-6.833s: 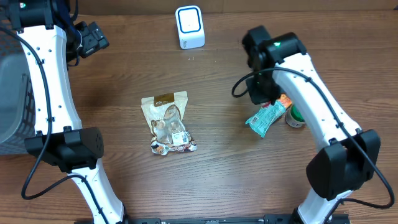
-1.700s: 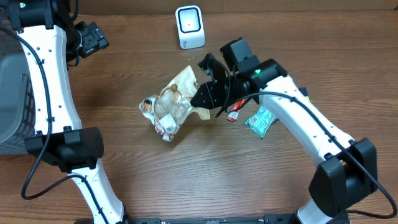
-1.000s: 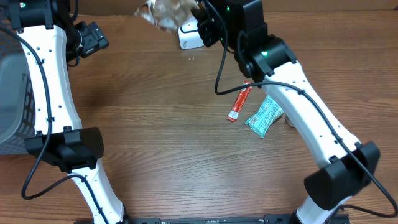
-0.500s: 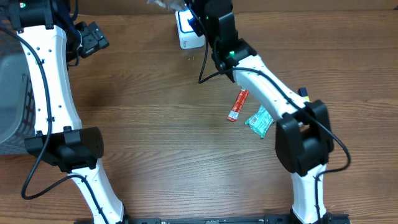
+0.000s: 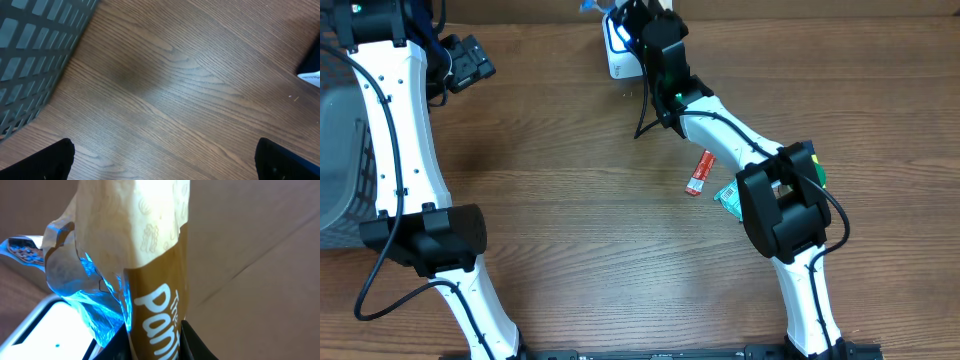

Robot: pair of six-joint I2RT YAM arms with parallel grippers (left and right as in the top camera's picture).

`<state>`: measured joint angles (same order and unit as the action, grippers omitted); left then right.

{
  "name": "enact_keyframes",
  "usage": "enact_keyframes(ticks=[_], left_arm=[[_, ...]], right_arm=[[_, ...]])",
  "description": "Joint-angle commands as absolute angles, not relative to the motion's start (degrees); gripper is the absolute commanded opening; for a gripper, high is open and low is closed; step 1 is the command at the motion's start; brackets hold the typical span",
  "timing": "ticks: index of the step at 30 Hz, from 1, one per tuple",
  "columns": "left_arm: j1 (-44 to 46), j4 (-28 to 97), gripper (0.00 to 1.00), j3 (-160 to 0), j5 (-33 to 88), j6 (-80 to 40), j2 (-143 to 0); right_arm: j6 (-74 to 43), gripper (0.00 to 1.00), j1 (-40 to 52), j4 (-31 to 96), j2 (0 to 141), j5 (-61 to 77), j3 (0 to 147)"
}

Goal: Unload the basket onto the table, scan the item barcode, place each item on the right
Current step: 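Hold the Pantree bag in front of the white scanner, then lower the Pantree bag onto the table center and release it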

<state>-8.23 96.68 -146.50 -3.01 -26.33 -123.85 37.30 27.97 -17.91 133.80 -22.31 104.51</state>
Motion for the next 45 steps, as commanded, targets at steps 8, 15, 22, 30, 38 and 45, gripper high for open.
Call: enact_keyframes(ticks=[8, 15, 22, 30, 38, 45], left_arm=[[-7.7, 96.8, 1.0, -146.3, -3.0, -25.3, -123.7], [-7.8, 96.8, 1.0, -146.3, -3.0, -25.3, -123.7], [-7.7, 96.8, 1.0, -146.3, -3.0, -25.3, -123.7], [-7.7, 96.8, 1.0, -146.3, -3.0, -25.3, -123.7], [-7.7, 96.8, 1.0, -146.3, -3.0, -25.3, -123.7], [-7.7, 96.8, 1.0, -146.3, -3.0, -25.3, -123.7]], right_arm=[[37.6, 0.04, 29.1, -14.4, 134.0, -23.5, 105.4], [37.6, 0.03, 31.4, -13.0, 134.0, -23.5, 105.4], [37.6, 0.04, 34.2, -10.0, 134.0, -23.6, 105.4], [33.3, 0.04, 34.3, -2.0, 134.0, -23.6, 105.4], [28.2, 0.04, 34.1, -1.8, 130.3, -23.6, 105.4], [16.4, 0.04, 32.9, 6.3, 119.5, -23.2, 105.4]])
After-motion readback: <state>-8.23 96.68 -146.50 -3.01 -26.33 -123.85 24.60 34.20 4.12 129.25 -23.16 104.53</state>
